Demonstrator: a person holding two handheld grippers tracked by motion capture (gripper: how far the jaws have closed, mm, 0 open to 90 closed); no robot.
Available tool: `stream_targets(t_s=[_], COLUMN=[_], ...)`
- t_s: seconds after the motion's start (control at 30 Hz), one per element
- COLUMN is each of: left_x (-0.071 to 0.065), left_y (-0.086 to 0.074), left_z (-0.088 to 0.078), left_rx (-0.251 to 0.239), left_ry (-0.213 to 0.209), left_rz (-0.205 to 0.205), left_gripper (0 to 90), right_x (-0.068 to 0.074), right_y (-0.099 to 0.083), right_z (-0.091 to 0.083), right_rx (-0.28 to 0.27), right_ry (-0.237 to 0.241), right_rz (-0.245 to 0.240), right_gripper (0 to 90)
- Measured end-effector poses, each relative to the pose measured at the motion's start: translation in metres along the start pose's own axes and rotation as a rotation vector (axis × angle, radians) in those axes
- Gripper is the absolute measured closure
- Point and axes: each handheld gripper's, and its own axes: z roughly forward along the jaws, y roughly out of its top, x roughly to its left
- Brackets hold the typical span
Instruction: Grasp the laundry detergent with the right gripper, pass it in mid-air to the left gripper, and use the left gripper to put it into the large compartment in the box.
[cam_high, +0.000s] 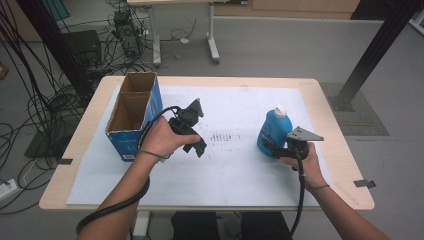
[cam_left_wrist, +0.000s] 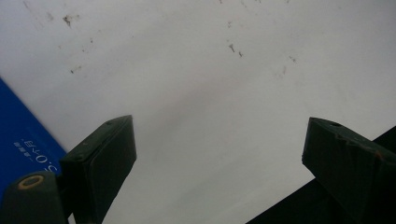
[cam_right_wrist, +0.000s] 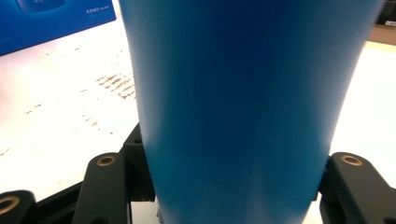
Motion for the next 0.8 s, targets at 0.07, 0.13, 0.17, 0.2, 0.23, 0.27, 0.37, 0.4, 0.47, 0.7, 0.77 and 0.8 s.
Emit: stream_targets(t_s=[0.07,0.13,0.17,0.2,0.23,0.27,0.37,0.4,0.47,0.7,0.77,0.8], left_x=[0.0,0.0,-0.001,-0.001,-0.001,-0.001,-0.002,-0.002,-0.002,-0.003,-0.004,-0.006], left_y=[0.002,0.002,0.003,0.003,0.003,0.003,0.003,0.003,0.003,0.002,0.002,0.002], left_z=[-0.002,-0.004,-0.007,-0.007,-0.009,-0.011,-0.019,-0.019,-0.022,-0.039,-0.043,-0.051], left_rx=[0.001,0.001,-0.005,-0.005,-0.008,-0.01,-0.017,-0.017,-0.017,-0.026,-0.029,-0.03], left_ry=[0.002,0.003,0.004,0.004,-0.001,-0.002,0.002,0.002,0.002,-0.012,-0.016,-0.002], left_rz=[0.01,0.014,0.024,0.024,0.027,0.029,0.05,0.05,0.058,0.105,0.112,0.13], left_gripper=[10.3,10.3,10.3,10.3,10.3,10.3,10.4,10.4,10.4,10.4,10.3,10.3], right_x=[-0.001,-0.001,-0.001,-0.001,-0.002,-0.002,-0.002,-0.002,-0.002,-0.003,-0.004,-0.004], right_y=[0.001,0.002,0.003,0.003,0.004,0.006,0.016,0.016,0.022,0.041,0.049,0.053], right_z=[0.0,0.001,0.001,0.001,0.001,0.0,-0.002,-0.002,-0.004,-0.014,-0.018,-0.021], right_rx=[0.006,0.007,0.009,0.009,0.004,0.002,0.003,0.003,0.004,0.007,0.009,0.008], right_ry=[0.007,0.013,0.017,0.017,0.026,0.034,0.059,0.059,0.075,0.122,0.143,0.158], right_rz=[-0.002,-0.003,-0.01,-0.01,-0.007,0.001,-0.015,-0.015,-0.023,-0.036,-0.047,-0.049], right_gripper=[41.1,41.2,41.3,41.3,41.3,41.3,41.3,41.3,41.3,41.4,41.4,41.4])
